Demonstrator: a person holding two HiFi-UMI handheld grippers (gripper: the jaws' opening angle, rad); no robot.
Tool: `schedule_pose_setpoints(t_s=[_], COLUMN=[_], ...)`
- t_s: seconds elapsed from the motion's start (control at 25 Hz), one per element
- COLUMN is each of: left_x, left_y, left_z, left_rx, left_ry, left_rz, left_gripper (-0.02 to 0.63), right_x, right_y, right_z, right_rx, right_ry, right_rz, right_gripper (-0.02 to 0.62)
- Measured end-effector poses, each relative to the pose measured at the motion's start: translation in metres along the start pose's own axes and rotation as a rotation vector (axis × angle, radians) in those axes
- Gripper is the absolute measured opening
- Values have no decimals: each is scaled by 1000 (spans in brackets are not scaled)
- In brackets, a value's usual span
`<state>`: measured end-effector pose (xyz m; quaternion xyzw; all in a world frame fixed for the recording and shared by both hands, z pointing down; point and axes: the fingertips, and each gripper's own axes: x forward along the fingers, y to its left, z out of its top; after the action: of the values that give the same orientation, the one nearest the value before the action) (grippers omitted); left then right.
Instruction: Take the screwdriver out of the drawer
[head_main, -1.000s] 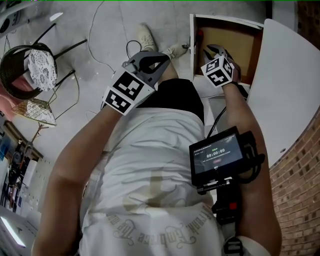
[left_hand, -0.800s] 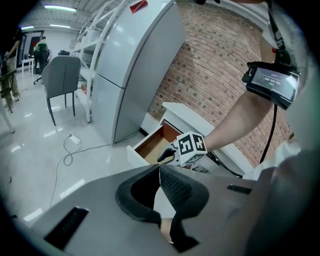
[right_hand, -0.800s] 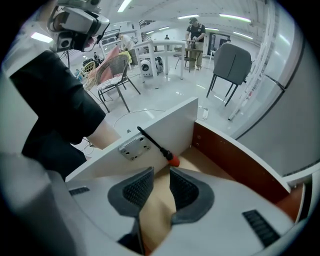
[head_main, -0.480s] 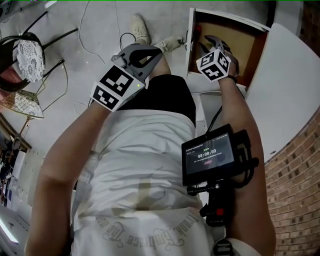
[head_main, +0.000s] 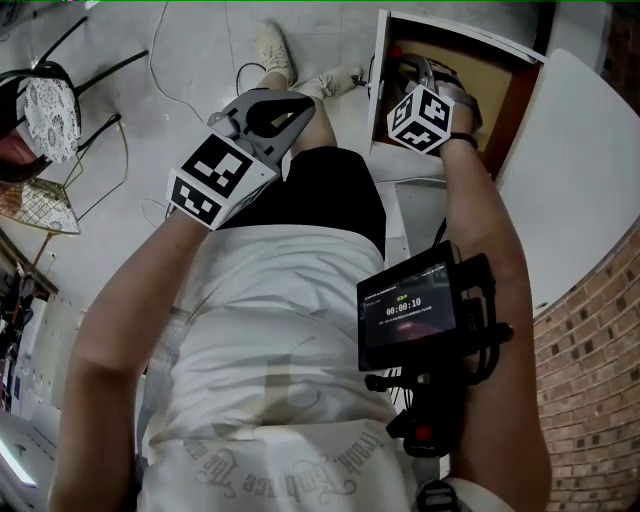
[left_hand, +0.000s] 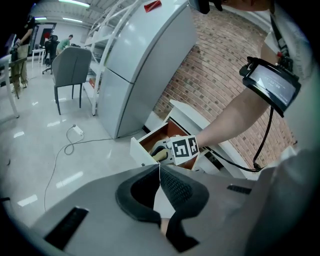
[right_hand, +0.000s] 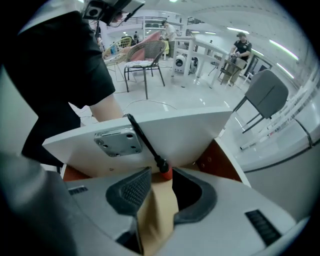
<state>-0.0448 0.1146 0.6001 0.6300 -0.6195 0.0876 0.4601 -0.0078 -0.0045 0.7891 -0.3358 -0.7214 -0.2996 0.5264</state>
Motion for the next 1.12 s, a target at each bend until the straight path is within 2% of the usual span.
schedule_pose_setpoints(t_s=[0.2,0.36,0.52,0.56,0.8,1.12], left_x=[-6,-5,-7,-8,-7,-7], left_y=[2,-1,-4,-3,-4,1], left_z=[2,3,3,3,5,13], left_rx=[-57,-73,-66,-62,-42,-13], left_ry=[-13,-13,-9,-9,-12,-12], left_rz=[12,9,8,10,4,-9], left_gripper=[23,23,23,23,23,23], right_x=[3,5,5,4,4,-7], right_y=[7,5,4,2,1,-13], right_z=[4,5,8,10,9,8], right_rx=[-124,-155,-200,-197,-156,40], right_ry=[0,-2,-3,-4,-1,-27], right_rz=[11,-4,-13,-22,-19,-34], right_gripper=[141,135,100,72,70,69])
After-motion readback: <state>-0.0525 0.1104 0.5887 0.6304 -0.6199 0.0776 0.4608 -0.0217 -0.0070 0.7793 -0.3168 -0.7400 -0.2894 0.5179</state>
